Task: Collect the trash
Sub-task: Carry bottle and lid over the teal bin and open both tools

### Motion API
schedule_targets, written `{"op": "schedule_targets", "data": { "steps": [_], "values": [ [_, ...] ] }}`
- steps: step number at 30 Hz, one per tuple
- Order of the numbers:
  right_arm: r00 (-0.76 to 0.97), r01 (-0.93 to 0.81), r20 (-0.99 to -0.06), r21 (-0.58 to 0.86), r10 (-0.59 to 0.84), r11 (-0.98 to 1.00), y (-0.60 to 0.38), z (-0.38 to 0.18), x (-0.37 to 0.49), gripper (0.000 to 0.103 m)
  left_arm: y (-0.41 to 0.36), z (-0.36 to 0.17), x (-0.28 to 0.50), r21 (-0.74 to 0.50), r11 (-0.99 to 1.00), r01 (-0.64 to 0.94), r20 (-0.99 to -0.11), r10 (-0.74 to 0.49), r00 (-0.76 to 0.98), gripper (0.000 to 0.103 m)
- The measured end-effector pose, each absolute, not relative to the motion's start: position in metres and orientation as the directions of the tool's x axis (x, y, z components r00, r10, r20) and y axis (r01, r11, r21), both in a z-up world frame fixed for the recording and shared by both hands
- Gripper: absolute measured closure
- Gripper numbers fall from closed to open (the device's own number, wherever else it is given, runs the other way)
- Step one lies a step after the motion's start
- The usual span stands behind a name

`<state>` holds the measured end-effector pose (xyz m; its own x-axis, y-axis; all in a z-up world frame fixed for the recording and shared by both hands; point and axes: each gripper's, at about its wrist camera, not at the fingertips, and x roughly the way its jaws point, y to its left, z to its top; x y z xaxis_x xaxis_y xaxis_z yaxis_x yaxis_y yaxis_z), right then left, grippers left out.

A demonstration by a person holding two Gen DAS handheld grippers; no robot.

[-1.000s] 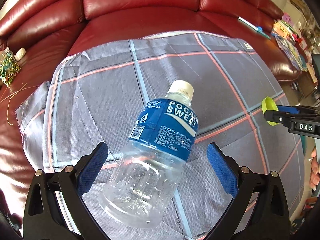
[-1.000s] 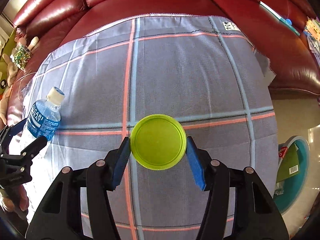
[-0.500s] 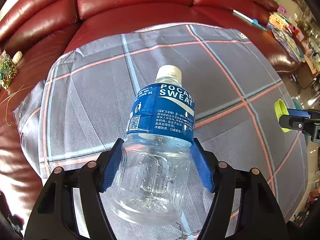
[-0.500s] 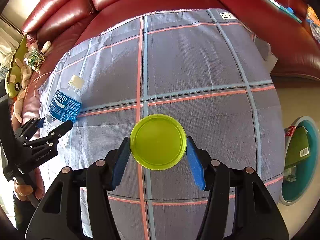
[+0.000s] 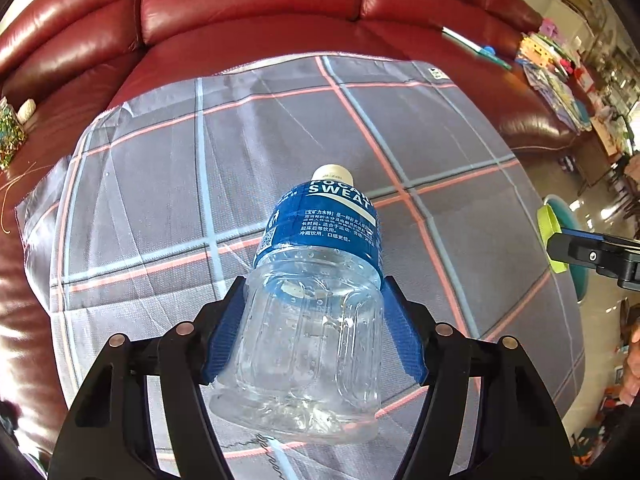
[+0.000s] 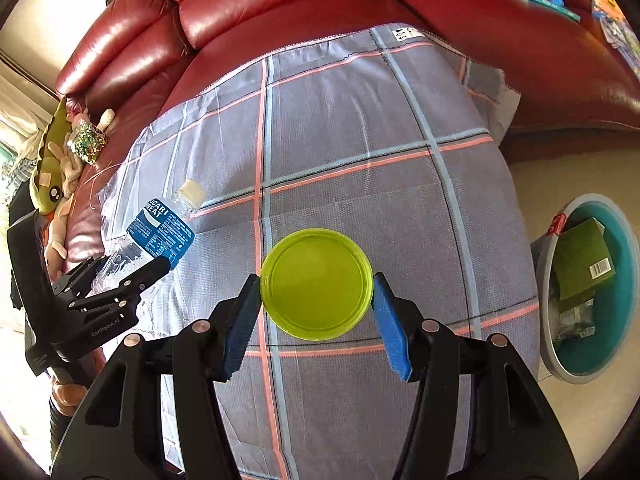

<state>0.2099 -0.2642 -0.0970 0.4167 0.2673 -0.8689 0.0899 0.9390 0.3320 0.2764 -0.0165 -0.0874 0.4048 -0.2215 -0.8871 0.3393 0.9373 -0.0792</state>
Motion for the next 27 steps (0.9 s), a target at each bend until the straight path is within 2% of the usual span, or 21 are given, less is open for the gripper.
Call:
{"op": "schedule_targets", "data": {
  "steps": [10,18,27],
  "values": [
    [0.504,0.152,-0.821,0.389,0.267,0.909,-0.334,-0.072,0.161,0.05,-0.079,-0.047,0.23,-0.109,0.895,0.432,-0.85,-0.31,0.427,0.035],
    [0.575,0.315,-0.807,0.372,0.136,0.873,-0.448,-0.052,0.091,0.049,-0.171,-0.025,0.196,-0.129,0.812,0.569,-0.824,-0.407,0.395,0.035],
    [0.566,0.46,-0.821,0.388,0.074,0.799,-0.549,-0.076,0.042,0.049,-0.278,-0.031,0.168,-0.115,0.723,0.681,-0.839,-0.438,0.323,0.035]
  ]
}}
